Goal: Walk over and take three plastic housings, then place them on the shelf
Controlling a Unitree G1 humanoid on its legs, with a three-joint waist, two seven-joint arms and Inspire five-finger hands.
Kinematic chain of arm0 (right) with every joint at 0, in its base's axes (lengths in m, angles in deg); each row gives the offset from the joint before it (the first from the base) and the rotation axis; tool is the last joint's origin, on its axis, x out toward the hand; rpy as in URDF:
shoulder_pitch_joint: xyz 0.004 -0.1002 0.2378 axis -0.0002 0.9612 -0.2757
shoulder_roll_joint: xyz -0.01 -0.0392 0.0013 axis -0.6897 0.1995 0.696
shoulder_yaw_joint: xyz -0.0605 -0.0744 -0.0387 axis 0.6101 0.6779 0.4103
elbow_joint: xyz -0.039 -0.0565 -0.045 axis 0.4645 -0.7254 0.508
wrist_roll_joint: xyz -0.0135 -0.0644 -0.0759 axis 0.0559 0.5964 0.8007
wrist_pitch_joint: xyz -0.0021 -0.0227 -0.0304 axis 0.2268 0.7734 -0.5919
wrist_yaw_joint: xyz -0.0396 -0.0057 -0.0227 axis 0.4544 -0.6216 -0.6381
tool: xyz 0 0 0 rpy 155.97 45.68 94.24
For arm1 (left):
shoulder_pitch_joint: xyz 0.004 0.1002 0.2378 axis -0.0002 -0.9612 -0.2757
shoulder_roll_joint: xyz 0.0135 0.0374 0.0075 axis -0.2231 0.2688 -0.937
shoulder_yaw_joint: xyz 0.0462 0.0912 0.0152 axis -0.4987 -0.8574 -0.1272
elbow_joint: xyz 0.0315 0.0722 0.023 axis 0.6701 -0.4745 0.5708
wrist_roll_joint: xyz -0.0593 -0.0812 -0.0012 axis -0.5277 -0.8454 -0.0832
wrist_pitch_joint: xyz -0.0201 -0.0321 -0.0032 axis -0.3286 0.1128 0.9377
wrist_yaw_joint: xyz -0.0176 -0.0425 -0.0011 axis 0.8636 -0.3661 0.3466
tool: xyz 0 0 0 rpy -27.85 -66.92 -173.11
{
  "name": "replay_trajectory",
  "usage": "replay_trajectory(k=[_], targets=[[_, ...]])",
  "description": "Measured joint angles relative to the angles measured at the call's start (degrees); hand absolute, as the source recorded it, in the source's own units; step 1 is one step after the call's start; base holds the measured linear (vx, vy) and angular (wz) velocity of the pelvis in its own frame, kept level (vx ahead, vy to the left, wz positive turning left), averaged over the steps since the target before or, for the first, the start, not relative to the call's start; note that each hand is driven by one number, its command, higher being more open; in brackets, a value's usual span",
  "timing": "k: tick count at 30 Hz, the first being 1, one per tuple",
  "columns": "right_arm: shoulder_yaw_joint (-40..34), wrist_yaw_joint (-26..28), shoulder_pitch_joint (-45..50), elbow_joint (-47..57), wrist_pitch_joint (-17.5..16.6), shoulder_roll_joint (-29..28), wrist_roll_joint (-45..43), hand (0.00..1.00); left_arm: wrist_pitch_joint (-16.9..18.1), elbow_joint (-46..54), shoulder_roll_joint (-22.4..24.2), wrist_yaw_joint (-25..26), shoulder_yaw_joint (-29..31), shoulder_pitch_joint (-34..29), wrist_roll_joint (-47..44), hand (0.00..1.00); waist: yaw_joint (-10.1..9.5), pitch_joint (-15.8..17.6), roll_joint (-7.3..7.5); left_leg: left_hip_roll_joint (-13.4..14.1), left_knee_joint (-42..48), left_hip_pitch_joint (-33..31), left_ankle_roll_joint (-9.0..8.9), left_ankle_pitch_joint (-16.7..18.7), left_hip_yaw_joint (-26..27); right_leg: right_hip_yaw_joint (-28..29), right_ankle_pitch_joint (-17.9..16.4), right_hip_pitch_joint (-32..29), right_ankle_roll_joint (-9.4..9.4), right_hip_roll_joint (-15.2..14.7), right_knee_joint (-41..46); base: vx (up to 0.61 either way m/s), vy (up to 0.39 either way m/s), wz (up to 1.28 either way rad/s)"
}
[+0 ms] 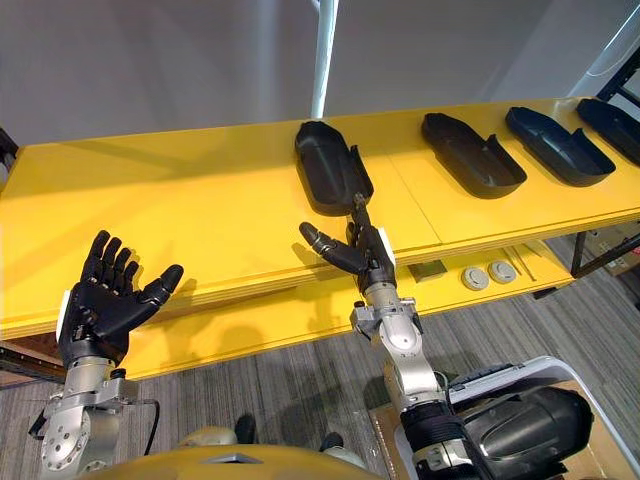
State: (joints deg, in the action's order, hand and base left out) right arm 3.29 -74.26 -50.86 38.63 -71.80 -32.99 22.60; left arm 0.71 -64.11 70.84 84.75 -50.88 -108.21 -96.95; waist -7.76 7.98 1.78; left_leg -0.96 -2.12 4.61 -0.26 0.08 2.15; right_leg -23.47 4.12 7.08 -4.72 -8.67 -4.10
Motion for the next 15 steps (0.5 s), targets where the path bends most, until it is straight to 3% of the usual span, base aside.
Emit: replay_trajectory(k=[10, 15], targets=[[0.9, -0.7, -0.4, 1.6, 0.6, -0.1, -0.1, 1.0, 0.1, -1.7, 0.0, -0.4, -0.7, 0.1, 0.0, 1.0, 0.12, 0.0, -0.13, 0.0, 0.0, 0.1, -0.04, 0.0, 0.4, 0.3, 0.0, -0.1, -0.03, -0.1, -0.1, 0.0, 0.006, -0.01], [1.0, 2.6, 8.2, 16.7, 2.1, -0.2, -0.2, 1.0, 0.3, -1.3, -0.1, -1.3, -0.5, 0.0, 0.4, 1.0, 0.19, 0.2, -0.41, 0.4, 1.2, 0.2, -0.33, 1.5, 2.8, 2.8, 0.0, -0.7, -0.03, 0.2, 0.0, 0.01, 0.016, -0.23]])
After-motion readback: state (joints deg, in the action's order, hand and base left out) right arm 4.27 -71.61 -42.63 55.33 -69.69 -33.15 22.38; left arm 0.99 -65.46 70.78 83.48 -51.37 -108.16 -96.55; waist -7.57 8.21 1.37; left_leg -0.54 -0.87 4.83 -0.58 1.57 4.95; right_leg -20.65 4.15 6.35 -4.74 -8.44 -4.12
